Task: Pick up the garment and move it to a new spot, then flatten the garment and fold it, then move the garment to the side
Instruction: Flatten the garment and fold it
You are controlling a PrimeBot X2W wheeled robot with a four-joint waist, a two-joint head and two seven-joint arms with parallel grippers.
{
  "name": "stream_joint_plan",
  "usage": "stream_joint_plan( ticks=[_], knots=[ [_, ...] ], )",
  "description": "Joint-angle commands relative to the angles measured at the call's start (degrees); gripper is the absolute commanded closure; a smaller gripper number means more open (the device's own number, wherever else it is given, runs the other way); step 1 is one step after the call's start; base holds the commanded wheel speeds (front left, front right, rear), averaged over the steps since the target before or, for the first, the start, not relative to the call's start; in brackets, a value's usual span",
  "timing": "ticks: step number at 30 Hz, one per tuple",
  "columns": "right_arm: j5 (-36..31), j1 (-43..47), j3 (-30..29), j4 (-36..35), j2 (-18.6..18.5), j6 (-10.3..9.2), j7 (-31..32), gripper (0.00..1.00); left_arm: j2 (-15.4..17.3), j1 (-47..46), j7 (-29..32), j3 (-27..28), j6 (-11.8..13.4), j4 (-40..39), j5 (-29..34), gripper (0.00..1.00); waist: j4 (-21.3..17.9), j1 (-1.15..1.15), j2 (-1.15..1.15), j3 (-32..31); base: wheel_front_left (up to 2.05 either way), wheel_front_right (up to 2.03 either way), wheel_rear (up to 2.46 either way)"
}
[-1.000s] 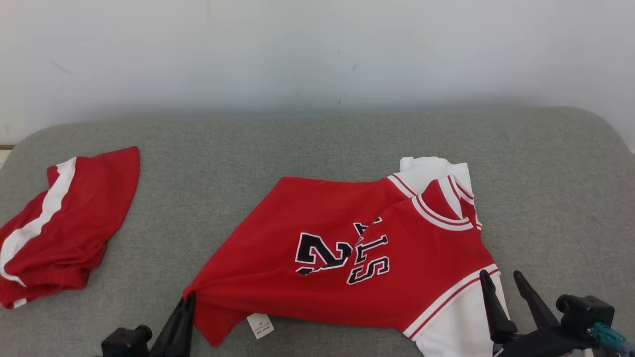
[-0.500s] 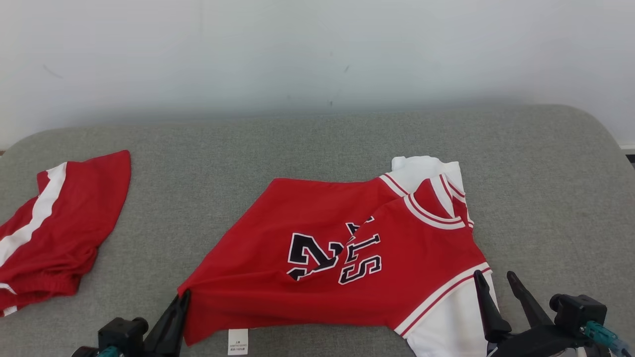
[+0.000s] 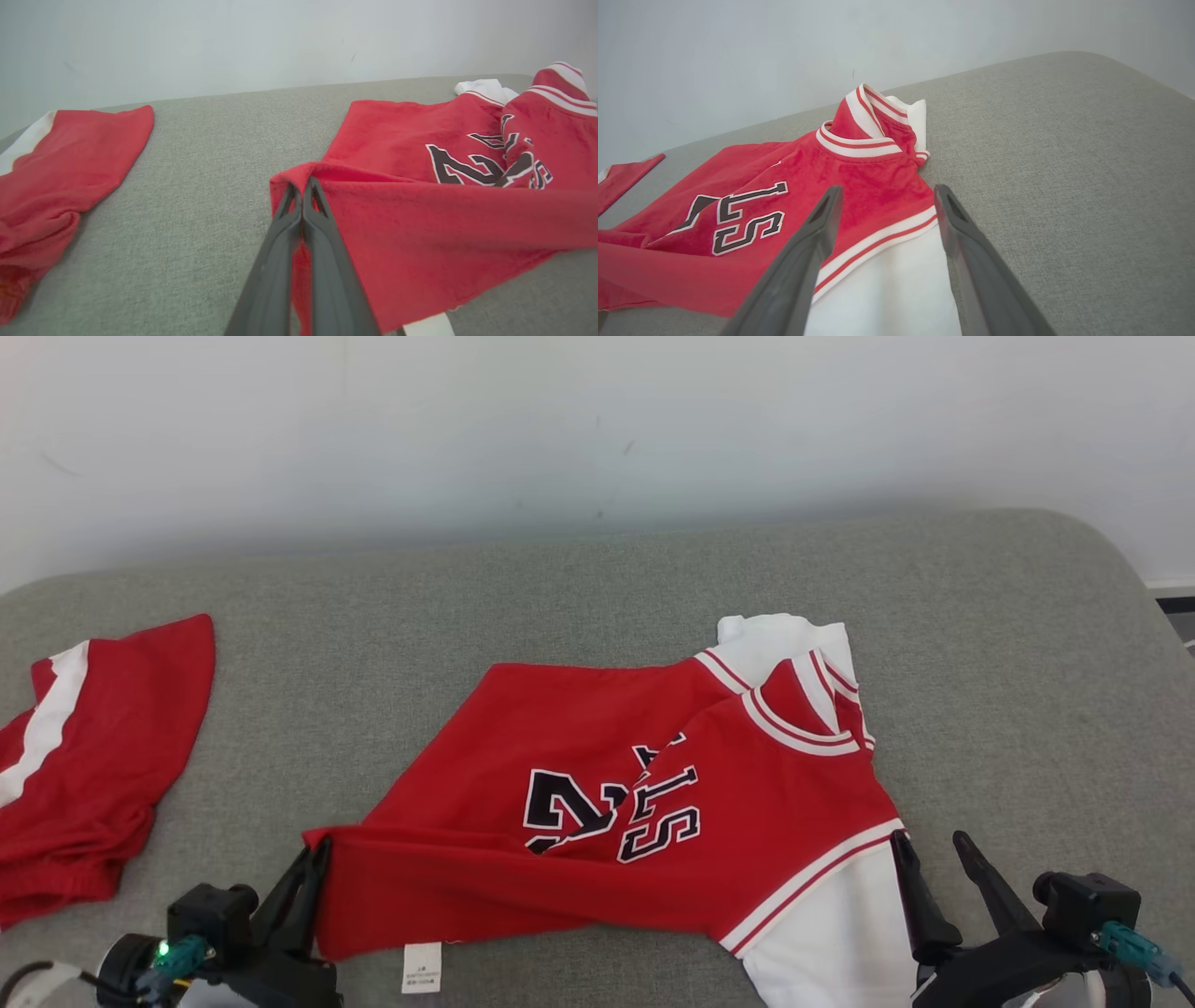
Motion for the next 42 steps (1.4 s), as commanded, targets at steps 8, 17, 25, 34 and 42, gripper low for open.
stream_joint_plan(
  ticks=[8, 17, 25, 34, 42],
  knots=[
    [0.1, -1.8, 0.5, 0.6, -0.3, -0.04, -0.5, 0.0, 1.2, -6.1, -1.0, -0.4, -0.8, 4.6, 1.8, 0.95, -1.5, 0.0, 0.0, 2.0, 0.0, 0.0, 0.0],
    [0.0, -1.6, 0.5, 2.0, 0.1, -0.04, -1.0, 0.0, 0.8, -4.3, -0.9, 2.1, 0.4, 4.8, 2.6, 0.0, -1.1, 0.0, 0.0, 1.4, 0.0, 0.0, 0.0],
    [0.3, -1.1, 0.9, 2.4, 0.2, -0.04, -1.4, 0.0, -1.0, 2.0, -0.9, 6.2, 2.7, -1.9, 3.0, 0.0, 0.5, 0.0, 0.0, -0.5, 0.0, 0.0, 0.0],
    [0.3, 0.1, 0.6, 2.6, 0.1, -0.04, -2.7, 0.0, -5.6, 11.9, -0.9, 10.1, 3.6, -15.9, 3.7, 0.0, 2.1, 0.0, 0.0, -2.7, 0.0, 0.0, 0.0],
    [-0.9, 0.7, -0.8, 2.4, 0.5, -0.04, -4.2, 0.0, -7.6, 17.5, -0.9, 11.6, 4.4, -22.3, 4.1, 0.0, 3.1, 0.0, 0.0, -4.1, 0.0, 0.0, 0.0]
  ],
)
